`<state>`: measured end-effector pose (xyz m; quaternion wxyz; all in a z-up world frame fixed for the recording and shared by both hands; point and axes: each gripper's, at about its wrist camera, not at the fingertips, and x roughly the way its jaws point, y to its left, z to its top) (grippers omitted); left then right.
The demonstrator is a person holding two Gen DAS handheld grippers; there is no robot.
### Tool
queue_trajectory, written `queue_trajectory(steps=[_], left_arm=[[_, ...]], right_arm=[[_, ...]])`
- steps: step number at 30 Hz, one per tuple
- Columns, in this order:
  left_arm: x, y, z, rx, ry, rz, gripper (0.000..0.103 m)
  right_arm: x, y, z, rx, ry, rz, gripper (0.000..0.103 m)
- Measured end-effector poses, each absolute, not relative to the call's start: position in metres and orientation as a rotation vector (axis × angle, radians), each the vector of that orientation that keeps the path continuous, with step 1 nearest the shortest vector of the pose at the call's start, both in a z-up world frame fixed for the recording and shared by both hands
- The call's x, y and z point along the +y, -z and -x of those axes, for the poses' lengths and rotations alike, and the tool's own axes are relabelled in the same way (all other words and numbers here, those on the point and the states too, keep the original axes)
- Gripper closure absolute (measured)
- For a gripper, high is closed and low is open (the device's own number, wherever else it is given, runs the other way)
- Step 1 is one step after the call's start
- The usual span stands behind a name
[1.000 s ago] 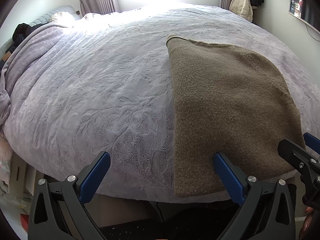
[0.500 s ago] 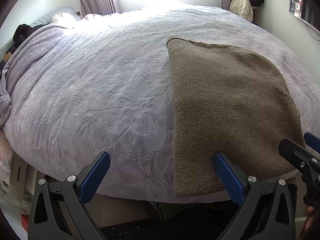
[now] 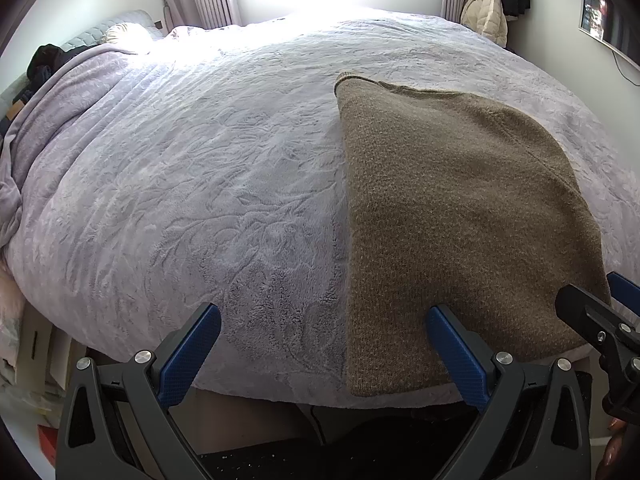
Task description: Fold small clothes
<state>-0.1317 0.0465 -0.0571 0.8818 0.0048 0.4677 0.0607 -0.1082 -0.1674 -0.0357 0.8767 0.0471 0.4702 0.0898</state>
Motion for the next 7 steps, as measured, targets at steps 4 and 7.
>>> queue_trajectory(steps=[4,7], left_arm=[[0.0463,0.056,0.1332,0.957,-0.13,-0.007,0.0],[0.0461,0.056,0.1329,0.955,-0.123,-0.009,0.0]], right_arm=[[-0.1677,0.0367,0.1079,0.982,-0.187,-0.099,0.0],[-0.1676,0.0367,0.1081,0.982,-0.187,-0.099,0.0]])
